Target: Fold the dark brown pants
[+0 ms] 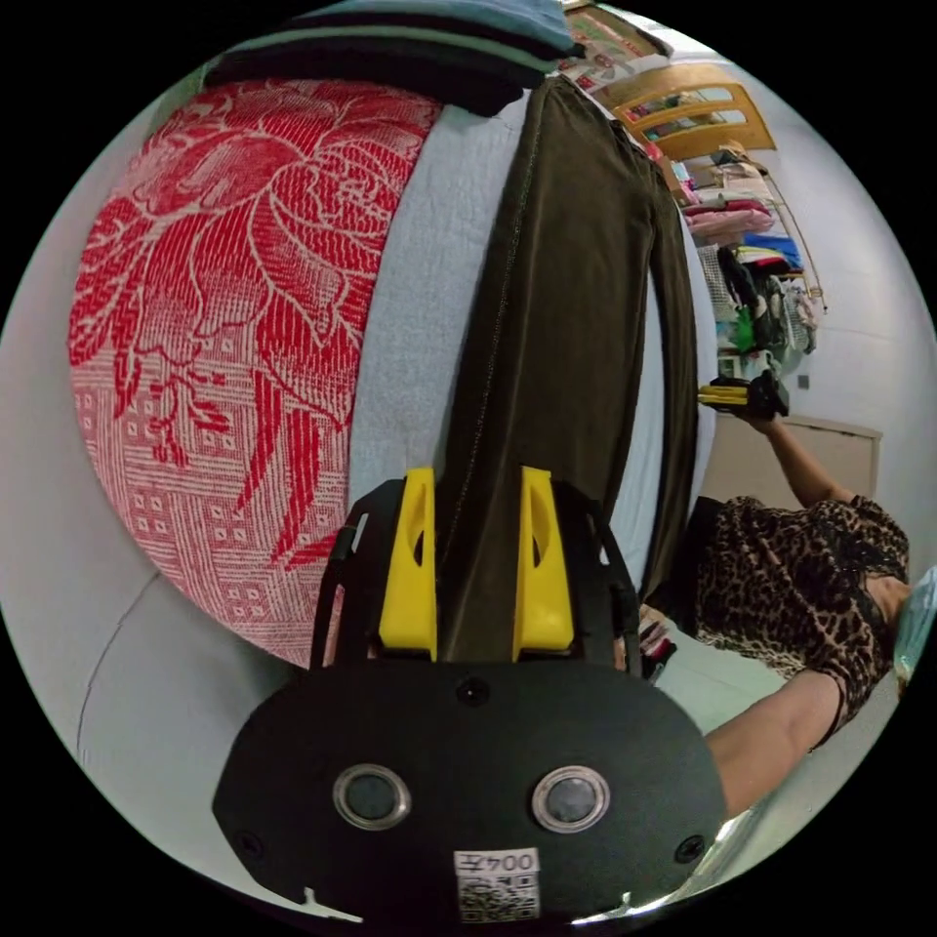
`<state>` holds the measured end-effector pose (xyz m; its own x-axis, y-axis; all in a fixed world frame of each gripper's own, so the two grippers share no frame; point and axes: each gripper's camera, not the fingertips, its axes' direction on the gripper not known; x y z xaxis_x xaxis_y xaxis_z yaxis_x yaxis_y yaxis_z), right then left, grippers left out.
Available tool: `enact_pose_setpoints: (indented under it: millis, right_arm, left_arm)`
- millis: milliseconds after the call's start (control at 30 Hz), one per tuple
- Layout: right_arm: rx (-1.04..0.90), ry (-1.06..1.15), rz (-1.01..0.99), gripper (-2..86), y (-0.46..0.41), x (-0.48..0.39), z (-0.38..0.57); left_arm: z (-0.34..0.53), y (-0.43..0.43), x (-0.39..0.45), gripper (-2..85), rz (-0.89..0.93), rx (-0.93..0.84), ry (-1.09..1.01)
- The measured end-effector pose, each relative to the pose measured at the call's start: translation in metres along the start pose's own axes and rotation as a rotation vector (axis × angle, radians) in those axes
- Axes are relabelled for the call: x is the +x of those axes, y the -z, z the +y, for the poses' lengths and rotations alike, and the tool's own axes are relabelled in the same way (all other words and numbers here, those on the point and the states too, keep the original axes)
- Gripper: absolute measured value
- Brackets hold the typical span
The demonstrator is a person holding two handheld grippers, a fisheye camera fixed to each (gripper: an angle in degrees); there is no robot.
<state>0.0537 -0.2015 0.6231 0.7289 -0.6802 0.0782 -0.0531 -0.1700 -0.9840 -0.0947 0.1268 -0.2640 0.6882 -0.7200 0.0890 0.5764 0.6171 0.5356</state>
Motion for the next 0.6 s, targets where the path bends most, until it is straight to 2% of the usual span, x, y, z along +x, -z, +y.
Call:
enact_pose_setpoints:
  millis: [133,267,400,467,600]
  right_arm:
    - [0.007,0.0,0.019,5.0,0.001,0.001,0.005]
    - [0.017,-0.007,0.009,5.0,0.003,0.006,0.009]
    - [0.029,-0.028,-0.011,5.0,0.006,0.013,0.015]
    - [0.035,-0.037,-0.013,5.0,0.007,0.014,0.017]
    - [0.042,-0.037,0.006,5.0,0.01,0.015,0.022]
  left_arm:
    - [0.008,-0.003,-0.024,14.0,0.132,-0.08,0.025]
    - [0.015,-0.005,-0.041,15.3,0.231,-0.066,0.033]
    - [0.016,-0.007,-0.05,15.1,0.26,0.011,0.021]
    - [0.014,-0.006,-0.051,14.9,0.285,0.11,-0.003]
    - [0.003,-0.026,-0.043,14.1,0.265,0.046,-0.038]
